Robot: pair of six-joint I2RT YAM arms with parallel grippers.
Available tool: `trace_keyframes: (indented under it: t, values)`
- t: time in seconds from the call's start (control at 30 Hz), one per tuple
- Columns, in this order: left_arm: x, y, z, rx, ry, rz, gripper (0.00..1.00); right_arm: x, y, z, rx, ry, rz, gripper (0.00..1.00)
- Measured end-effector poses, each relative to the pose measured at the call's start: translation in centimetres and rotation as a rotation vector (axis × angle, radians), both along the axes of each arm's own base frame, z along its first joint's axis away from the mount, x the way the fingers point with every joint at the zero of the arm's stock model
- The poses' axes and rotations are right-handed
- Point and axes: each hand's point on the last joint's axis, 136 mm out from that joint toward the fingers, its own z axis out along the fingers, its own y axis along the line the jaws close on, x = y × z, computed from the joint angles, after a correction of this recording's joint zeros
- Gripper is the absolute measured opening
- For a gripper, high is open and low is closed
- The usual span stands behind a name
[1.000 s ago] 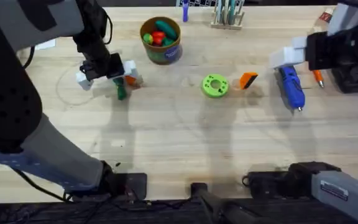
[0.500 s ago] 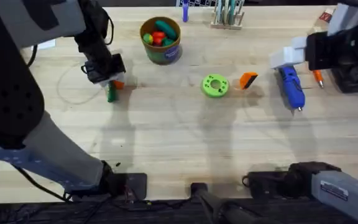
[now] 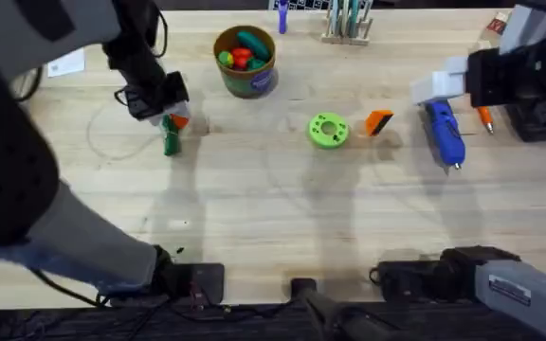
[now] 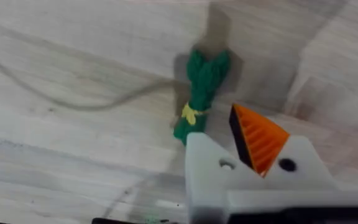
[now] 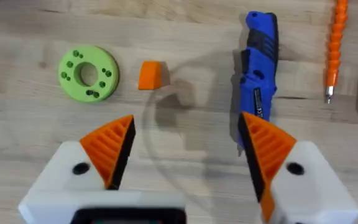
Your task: Pick up the gripper from the table and insert it into the empty holder that is missing its gripper. Then pick up a screw, insert it into the mounting hole, and use the screwdriver to tighten it. Finally, clean up the table by picking up the vegetable and placing it into the bucket.
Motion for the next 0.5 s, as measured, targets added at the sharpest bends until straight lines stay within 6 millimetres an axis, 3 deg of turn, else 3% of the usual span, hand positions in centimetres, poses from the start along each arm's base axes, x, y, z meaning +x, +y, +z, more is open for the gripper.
trace_keyframes:
  t: [0.5]
  values:
    - [-1.6,-0.1,14.2,0.026,-0.426,-0.036,0.005,0.0,0.0,0.0,0.000,0.000,0.000,0.991]
